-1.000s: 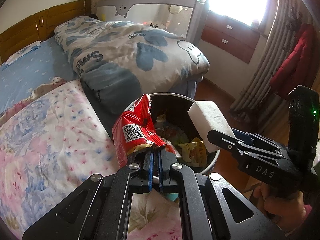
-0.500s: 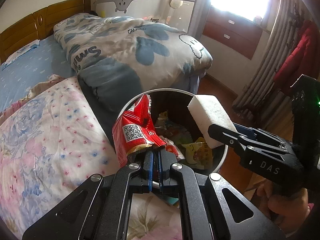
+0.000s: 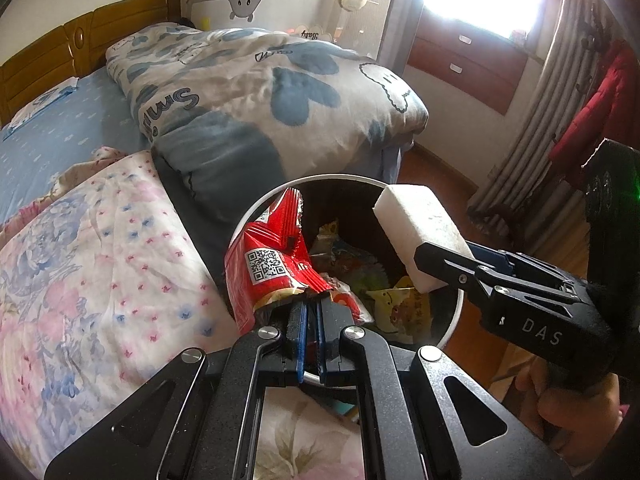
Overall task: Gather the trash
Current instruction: 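Hold the red box and foam block over the bin opening with both tools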
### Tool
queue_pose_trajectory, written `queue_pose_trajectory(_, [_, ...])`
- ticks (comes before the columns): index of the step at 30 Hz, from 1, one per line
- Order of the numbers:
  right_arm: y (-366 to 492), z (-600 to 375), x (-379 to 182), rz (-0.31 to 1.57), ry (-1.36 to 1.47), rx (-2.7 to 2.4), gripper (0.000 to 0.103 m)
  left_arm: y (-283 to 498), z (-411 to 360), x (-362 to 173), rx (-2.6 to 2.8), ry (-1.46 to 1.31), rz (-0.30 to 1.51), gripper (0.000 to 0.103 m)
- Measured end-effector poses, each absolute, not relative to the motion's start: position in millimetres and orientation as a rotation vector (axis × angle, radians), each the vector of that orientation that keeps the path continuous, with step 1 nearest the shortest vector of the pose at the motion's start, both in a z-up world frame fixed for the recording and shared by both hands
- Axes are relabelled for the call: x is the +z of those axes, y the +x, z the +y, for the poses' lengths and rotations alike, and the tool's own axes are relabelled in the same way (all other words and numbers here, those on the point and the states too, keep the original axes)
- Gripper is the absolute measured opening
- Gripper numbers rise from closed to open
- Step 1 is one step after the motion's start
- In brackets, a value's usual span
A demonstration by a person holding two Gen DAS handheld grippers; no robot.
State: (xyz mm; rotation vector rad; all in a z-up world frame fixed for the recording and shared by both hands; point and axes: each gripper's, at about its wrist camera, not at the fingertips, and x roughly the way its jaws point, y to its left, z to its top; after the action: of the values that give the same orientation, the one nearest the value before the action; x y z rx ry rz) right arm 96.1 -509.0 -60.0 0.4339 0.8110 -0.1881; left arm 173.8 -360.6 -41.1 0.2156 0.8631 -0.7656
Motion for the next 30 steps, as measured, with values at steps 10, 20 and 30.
queue_pose_trajectory(10, [101.3, -513.3, -63.8, 0.819, 0.446, -0.189, 0.047, 175.9, -363.1, -42.8, -0.766, 0.218, 0.866, 0.003])
queue_pose_trajectory(20, [102.5, -516.1, -66.5, 0.821, 0.454, -0.190, 0.047, 177.7, -364.9, -43.7, -0.765, 0.220, 0.870, 0.003])
queue_pose_trajectory(30, [103.2, -516.3, -67.3, 0.827, 0.456, -0.193, 0.047, 183.0, -366.5, -48.7, -0.760, 0.221, 0.879, 0.003])
